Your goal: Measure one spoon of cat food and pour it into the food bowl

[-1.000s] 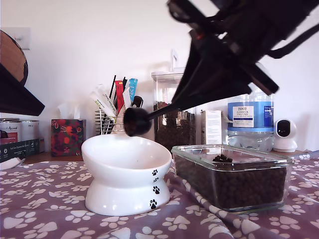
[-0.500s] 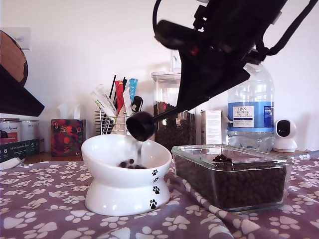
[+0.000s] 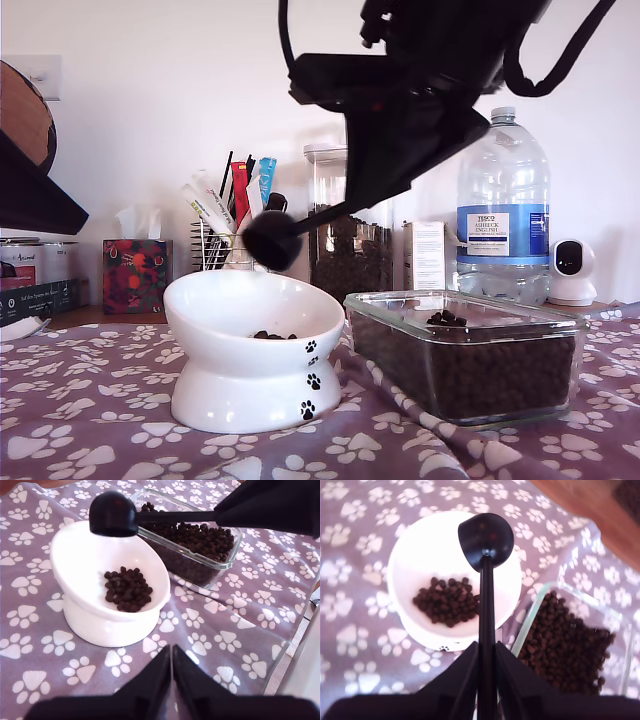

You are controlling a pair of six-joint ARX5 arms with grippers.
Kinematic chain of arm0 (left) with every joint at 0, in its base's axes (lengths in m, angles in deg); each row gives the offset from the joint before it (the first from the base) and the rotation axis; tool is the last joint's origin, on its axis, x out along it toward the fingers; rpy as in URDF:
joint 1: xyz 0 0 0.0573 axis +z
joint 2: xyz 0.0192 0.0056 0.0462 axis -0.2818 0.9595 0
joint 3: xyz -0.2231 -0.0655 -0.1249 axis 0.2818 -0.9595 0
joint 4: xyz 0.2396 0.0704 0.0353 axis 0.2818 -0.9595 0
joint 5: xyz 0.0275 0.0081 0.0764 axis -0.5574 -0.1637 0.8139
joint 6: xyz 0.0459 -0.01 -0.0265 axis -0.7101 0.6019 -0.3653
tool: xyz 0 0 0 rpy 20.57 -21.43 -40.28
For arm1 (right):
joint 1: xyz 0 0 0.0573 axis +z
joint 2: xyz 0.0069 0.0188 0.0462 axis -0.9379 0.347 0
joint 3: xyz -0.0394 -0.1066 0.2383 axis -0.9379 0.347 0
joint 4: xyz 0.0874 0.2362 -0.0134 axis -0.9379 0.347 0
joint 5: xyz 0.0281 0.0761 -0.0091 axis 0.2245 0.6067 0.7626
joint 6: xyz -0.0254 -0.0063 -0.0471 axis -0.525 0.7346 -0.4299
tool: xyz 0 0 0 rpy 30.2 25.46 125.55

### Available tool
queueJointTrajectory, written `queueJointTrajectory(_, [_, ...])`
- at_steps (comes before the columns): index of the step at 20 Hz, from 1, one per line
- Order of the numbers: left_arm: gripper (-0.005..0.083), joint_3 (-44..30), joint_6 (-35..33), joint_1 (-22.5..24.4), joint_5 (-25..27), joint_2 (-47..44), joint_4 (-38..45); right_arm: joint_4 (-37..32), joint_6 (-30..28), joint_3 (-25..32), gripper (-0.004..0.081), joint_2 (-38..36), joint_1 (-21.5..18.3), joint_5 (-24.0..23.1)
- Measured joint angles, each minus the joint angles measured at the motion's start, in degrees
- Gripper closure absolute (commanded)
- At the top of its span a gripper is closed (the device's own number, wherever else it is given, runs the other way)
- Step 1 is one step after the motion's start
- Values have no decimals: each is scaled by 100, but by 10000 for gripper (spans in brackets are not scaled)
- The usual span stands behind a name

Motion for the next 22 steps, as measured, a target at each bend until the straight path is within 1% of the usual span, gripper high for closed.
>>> queueJointTrajectory(2, [793, 0, 0, 0, -2, 0, 0, 13, 407, 0, 783, -4, -402, 262])
queueJointTrajectory(5, [793, 0, 0, 0, 0, 0, -31, 234, 787, 0, 783, -142, -946, 664])
queueJointTrajectory(7, [793, 0, 0, 0, 0, -2, -50, 507, 979, -4, 783, -385, -1222, 988])
queueJointTrajectory(9, [793, 0, -2, 0, 0, 0, -61, 962, 1097, -26, 783, -586, -1513, 1222])
queueJointTrajectory(11, [793, 0, 0, 0, 0, 0, -66, 1429, 1115, -46, 783, -562, -1788, 1283])
queueJointTrajectory(12, [793, 0, 0, 0, 0, 0, -66, 1534, 1117, -46, 783, -487, -1884, 1296])
queueJointTrajectory(14, [793, 0, 0, 0, 0, 0, -66, 1541, 1117, -46, 783, -269, -2052, 1303])
queueJointTrajectory(16, [793, 0, 0, 0, 0, 0, -66, 1471, 1117, -46, 779, -151, -2098, 1416])
queueJointTrajectory(17, [793, 0, 0, 0, 0, 0, -66, 1375, 1117, -46, 738, -122, -2098, 1423])
queueJointTrajectory(18, [793, 0, 0, 0, 0, 0, -66, 1290, 1117, -46, 654, -94, -2098, 1427])
queueJointTrajectory(19, [793, 0, 0, 0, 0, 0, -66, 1239, 1117, -46, 553, -42, -2098, 1447])
queueJointTrajectory(20, [793, 0, 0, 0, 0, 0, -66, 1235, 1117, -46, 481, 35, -2098, 1480])
queueJointTrajectory(22, [793, 0, 0, 0, 0, -2, -68, 1248, 1119, -46, 472, 175, -2098, 1679])
